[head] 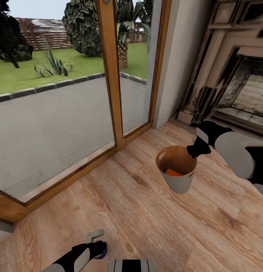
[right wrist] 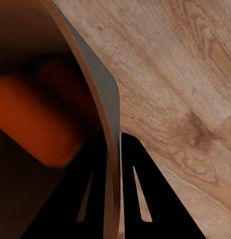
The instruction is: Put the three can of soda from the living room inside the tash can in the kitchen.
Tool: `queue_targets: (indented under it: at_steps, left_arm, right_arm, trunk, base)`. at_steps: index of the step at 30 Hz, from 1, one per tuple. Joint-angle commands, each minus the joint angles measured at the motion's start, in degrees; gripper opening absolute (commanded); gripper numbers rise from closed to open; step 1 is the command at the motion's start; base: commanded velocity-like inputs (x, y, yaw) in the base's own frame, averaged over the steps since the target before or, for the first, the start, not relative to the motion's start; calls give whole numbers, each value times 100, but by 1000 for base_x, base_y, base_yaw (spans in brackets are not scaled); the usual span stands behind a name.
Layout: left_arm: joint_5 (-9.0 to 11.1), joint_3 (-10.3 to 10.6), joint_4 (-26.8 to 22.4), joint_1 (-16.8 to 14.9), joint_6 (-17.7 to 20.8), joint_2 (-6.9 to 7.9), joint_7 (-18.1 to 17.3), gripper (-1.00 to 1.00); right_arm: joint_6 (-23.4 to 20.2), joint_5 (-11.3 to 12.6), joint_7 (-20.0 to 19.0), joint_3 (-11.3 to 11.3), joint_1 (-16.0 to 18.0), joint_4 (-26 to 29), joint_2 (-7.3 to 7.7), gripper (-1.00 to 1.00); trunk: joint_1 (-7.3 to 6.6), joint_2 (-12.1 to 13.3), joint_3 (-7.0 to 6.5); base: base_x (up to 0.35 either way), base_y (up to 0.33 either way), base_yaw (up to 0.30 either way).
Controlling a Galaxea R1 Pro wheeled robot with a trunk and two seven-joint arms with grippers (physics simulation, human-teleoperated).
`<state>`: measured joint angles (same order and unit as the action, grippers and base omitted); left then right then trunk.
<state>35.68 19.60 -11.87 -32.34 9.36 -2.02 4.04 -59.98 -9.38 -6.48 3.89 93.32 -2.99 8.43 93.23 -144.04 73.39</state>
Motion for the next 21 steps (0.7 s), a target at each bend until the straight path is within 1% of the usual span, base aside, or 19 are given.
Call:
queue_targets:
  at_steps: [1,6,9,19,21]
  left_arm:
    - [0,0,0,0,-2,0,0,100]
    - [0,0,-1,2,-4,0,0,100]
    - [0,0,0,1,-4,0,0,100]
    - [0,0,-2,2,-12,0,0,100]
    - [0,6,-2,1,-26,0,0,100]
  right_arm:
    - [-2,50,-29,-2,2,0,0,-100]
    - [-2,50,-28,59,2,0,1,-100]
    - [-2,50,-29,75,2,0,1,-100]
    - [-2,50,-29,85,2,2,3,-100]
    - [-2,50,-29,85,2,5,2,-100]
  trunk:
    - [-1,0,-1]
    - [-1,0,-1]
    - [7,-4,66]
    - [7,-4,66]
    - [12,-7,110]
  base:
    - [0,0,0]
    - [0,0,0]
    - [0,0,0]
    - [0,0,0]
    - [0,0,0]
